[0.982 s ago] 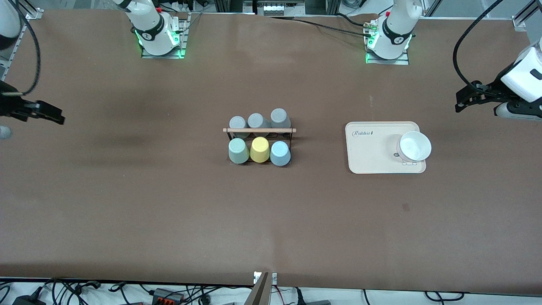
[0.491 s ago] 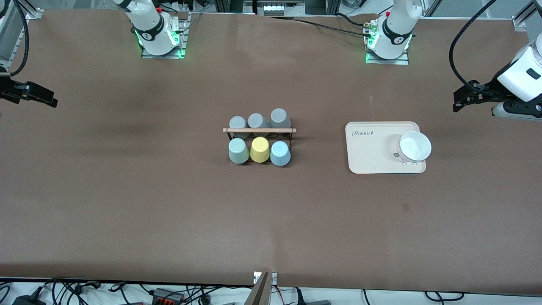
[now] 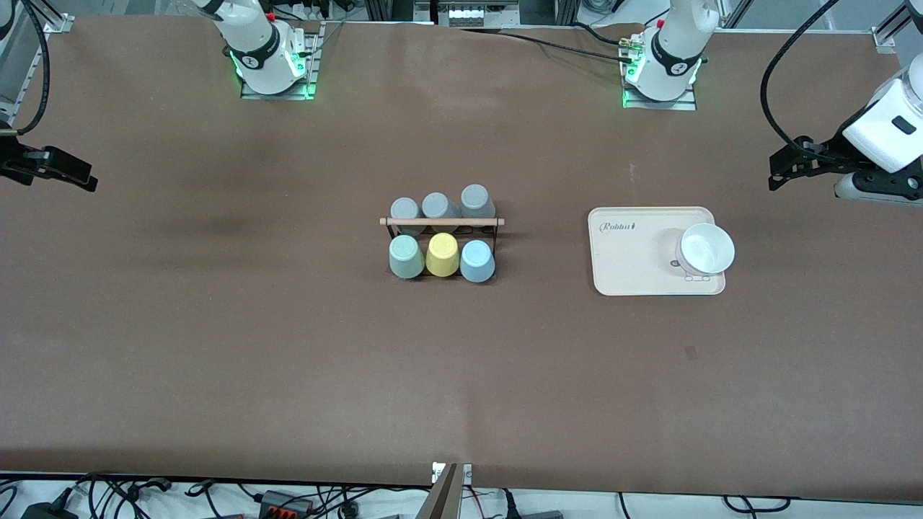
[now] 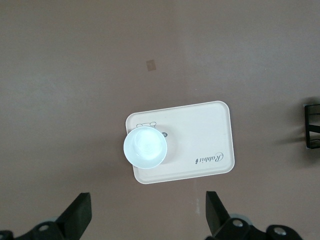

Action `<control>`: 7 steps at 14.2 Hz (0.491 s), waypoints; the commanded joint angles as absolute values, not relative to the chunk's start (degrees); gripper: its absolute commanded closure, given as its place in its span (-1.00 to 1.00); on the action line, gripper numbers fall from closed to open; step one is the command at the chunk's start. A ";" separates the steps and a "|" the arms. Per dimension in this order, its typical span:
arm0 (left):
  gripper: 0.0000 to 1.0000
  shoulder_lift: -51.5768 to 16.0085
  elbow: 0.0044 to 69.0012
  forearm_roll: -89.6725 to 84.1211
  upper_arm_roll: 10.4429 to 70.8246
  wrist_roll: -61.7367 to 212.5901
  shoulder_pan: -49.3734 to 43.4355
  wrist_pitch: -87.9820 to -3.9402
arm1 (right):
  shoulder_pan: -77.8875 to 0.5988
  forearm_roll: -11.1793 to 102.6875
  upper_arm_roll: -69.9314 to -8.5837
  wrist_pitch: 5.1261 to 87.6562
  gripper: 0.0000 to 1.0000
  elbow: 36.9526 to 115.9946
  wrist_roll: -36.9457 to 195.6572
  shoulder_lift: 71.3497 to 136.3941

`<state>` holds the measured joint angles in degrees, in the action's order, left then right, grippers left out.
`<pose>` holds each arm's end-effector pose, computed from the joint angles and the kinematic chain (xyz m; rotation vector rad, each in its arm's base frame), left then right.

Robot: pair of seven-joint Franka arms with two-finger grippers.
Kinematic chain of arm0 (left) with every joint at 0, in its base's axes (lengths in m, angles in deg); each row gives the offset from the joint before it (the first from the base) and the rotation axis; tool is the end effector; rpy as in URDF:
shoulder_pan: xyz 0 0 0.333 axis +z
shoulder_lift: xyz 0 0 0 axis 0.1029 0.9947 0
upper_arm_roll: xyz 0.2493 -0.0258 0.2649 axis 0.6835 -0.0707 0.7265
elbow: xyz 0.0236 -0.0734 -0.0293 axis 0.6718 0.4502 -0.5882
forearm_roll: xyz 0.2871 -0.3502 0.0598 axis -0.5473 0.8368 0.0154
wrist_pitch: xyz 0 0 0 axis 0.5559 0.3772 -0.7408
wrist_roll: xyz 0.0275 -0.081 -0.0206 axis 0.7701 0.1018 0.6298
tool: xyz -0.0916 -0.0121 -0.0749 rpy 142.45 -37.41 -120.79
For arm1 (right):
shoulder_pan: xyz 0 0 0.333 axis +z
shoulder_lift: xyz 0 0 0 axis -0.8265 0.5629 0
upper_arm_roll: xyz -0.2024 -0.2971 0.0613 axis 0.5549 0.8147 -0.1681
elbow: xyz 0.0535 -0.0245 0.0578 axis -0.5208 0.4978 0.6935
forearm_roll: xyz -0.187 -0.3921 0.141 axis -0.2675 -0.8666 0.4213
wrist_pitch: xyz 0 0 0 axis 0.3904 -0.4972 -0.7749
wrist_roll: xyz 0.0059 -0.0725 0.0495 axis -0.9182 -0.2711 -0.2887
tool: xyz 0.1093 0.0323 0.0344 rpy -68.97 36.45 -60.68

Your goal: Hang scattered cups on rack with three cups

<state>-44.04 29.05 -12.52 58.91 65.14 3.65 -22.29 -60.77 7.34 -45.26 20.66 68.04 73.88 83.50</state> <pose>0.6190 -0.0224 0.6346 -3.1241 0.1664 0.0063 0.6335 -0.0528 0.6227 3.1140 -0.1327 -0.1069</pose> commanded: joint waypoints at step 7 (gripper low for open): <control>-1.00 -44.46 28.39 -13.00 58.43 64.76 3.71 -21.87 | -60.84 9.79 -45.50 20.77 -1.00 66.58 72.13 84.45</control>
<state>-44.04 29.03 -12.52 58.72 65.14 3.64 -22.29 -60.68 8.86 -45.44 20.73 67.95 72.73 83.65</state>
